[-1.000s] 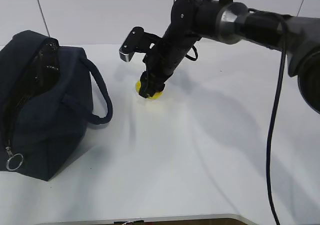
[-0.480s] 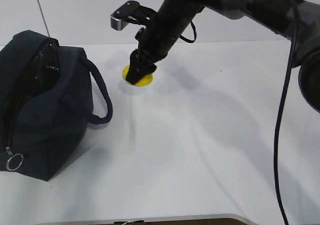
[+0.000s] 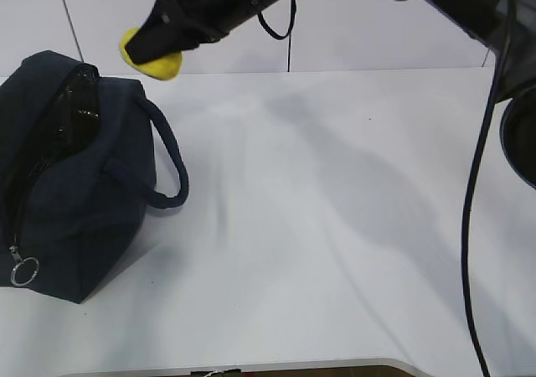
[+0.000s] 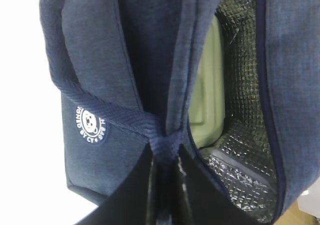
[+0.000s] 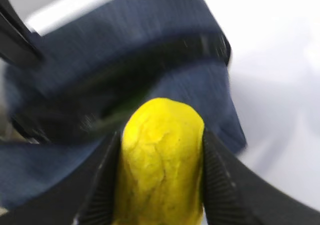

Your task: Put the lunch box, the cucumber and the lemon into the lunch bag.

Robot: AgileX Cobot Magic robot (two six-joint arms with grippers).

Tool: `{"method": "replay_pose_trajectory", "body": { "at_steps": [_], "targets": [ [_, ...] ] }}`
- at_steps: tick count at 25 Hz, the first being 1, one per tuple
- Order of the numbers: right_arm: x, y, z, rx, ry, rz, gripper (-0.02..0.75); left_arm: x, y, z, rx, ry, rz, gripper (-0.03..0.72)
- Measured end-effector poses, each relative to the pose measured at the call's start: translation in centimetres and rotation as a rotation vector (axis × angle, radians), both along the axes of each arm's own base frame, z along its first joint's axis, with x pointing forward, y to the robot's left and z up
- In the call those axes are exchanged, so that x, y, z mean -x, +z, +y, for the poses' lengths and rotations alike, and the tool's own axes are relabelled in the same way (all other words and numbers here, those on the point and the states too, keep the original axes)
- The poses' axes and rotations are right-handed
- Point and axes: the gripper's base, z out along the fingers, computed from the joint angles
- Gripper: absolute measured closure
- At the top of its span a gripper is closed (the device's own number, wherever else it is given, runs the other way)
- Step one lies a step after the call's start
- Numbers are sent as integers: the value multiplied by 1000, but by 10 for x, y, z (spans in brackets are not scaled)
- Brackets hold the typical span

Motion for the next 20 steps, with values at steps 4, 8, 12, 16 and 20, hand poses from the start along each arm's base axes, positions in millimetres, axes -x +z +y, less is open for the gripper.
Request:
{"method": "replay_pose_trajectory", "body": {
  "at_steps": [4,8,12,16,20],
  "targets": [
    [9,20,10,-143,33,41,376,0,0,-1,7,0,1,688],
    [27,21,34,-160,104,37,376,-1,2,-3,37,-4,-10,688],
    [46,20,57,-150,199,-31,376,-1,4,-5,67,-12,-21,688],
    [51,8,68,-101,231,-55,376,0,5,-8,98,-33,-22,688],
    [41,-22,70,-11,223,-52,376,1,6,-10,114,-46,-12,688]
  ]
}}
